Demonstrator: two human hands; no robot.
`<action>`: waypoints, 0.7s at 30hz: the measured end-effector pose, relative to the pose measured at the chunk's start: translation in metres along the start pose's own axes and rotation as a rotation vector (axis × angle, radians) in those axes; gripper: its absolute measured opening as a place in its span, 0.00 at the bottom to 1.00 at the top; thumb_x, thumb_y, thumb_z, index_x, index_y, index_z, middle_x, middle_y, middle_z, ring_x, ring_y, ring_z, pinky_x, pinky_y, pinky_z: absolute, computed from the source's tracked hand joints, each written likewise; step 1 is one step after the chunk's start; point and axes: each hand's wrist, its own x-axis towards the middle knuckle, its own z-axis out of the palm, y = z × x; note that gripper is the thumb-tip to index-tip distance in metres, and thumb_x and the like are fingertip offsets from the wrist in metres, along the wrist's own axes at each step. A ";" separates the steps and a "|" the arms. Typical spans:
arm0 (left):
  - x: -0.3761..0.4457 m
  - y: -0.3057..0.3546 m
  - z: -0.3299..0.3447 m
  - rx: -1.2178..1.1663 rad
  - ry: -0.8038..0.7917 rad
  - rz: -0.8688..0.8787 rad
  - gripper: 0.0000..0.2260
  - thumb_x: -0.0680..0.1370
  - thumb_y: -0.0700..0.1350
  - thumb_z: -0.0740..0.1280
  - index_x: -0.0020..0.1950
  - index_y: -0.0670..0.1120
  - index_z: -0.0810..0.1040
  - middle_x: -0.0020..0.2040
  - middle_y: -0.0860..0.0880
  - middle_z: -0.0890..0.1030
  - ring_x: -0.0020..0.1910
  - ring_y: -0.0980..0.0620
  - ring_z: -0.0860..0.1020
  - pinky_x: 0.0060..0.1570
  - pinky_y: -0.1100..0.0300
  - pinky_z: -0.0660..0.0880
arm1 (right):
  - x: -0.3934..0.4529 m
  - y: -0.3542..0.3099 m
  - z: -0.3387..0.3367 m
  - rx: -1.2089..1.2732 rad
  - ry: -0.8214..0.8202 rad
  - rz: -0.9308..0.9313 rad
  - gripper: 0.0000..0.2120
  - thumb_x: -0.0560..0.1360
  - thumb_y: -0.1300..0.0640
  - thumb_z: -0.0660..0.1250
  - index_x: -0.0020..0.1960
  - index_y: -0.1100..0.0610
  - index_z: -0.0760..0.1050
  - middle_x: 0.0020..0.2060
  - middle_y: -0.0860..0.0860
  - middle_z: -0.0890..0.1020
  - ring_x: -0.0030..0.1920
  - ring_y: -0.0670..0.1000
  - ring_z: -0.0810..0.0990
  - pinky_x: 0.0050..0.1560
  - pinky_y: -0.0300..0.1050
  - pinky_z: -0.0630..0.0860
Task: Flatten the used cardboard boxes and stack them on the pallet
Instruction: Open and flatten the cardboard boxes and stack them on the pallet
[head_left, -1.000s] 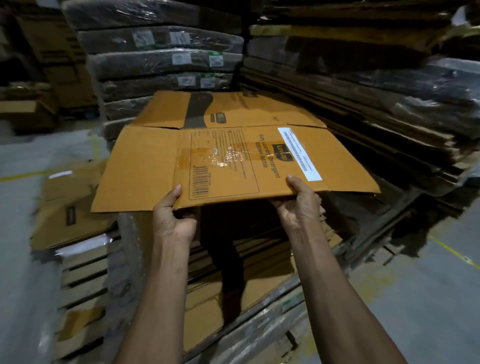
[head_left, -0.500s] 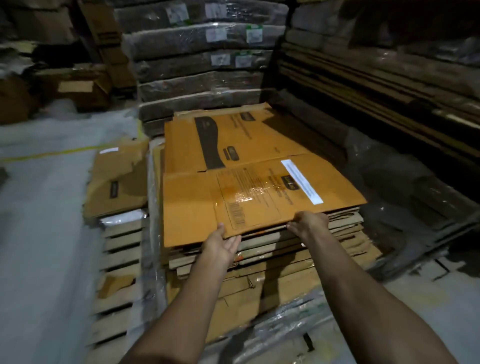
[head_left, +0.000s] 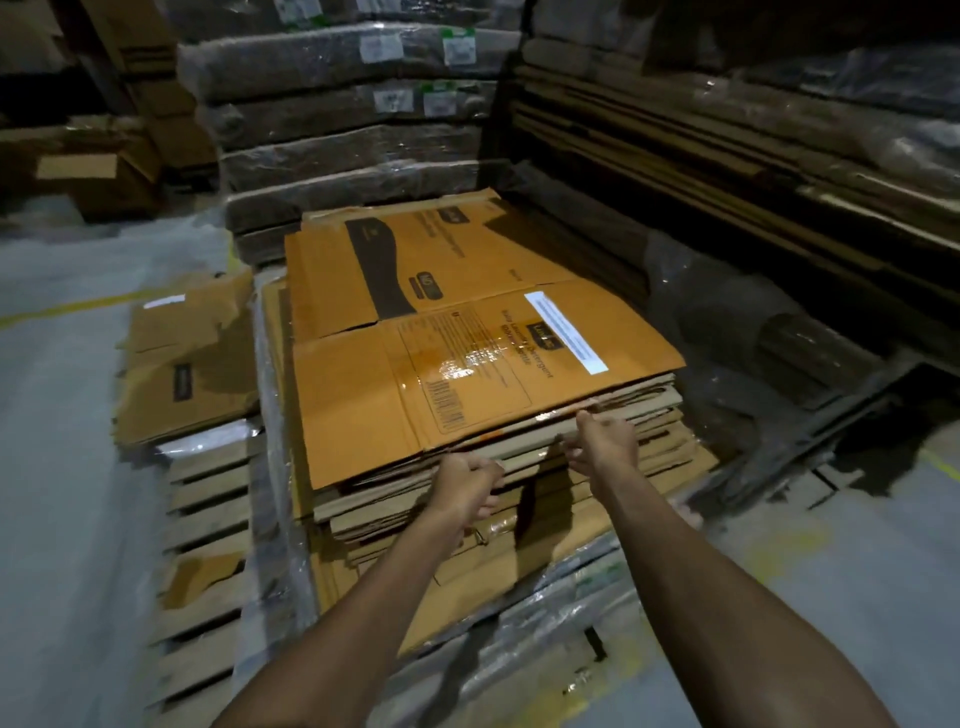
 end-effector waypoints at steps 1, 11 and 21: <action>0.000 -0.004 0.002 0.180 -0.027 0.098 0.07 0.80 0.47 0.67 0.50 0.46 0.84 0.45 0.50 0.83 0.39 0.54 0.79 0.37 0.60 0.75 | -0.007 0.010 -0.009 -0.105 0.031 -0.050 0.10 0.80 0.49 0.65 0.50 0.56 0.78 0.45 0.55 0.83 0.48 0.55 0.83 0.52 0.54 0.81; -0.016 -0.059 0.026 1.178 -0.361 0.706 0.18 0.82 0.52 0.61 0.68 0.48 0.77 0.63 0.47 0.81 0.60 0.47 0.79 0.55 0.56 0.75 | -0.114 0.142 -0.074 -0.638 0.257 -0.040 0.29 0.81 0.41 0.61 0.75 0.58 0.67 0.71 0.57 0.73 0.71 0.59 0.70 0.67 0.53 0.69; -0.116 -0.127 0.073 1.327 -0.862 0.987 0.21 0.82 0.53 0.61 0.73 0.46 0.71 0.69 0.44 0.76 0.68 0.43 0.74 0.62 0.52 0.71 | -0.307 0.282 -0.099 -0.395 0.744 0.391 0.35 0.79 0.37 0.62 0.78 0.58 0.63 0.74 0.55 0.70 0.75 0.58 0.66 0.70 0.53 0.67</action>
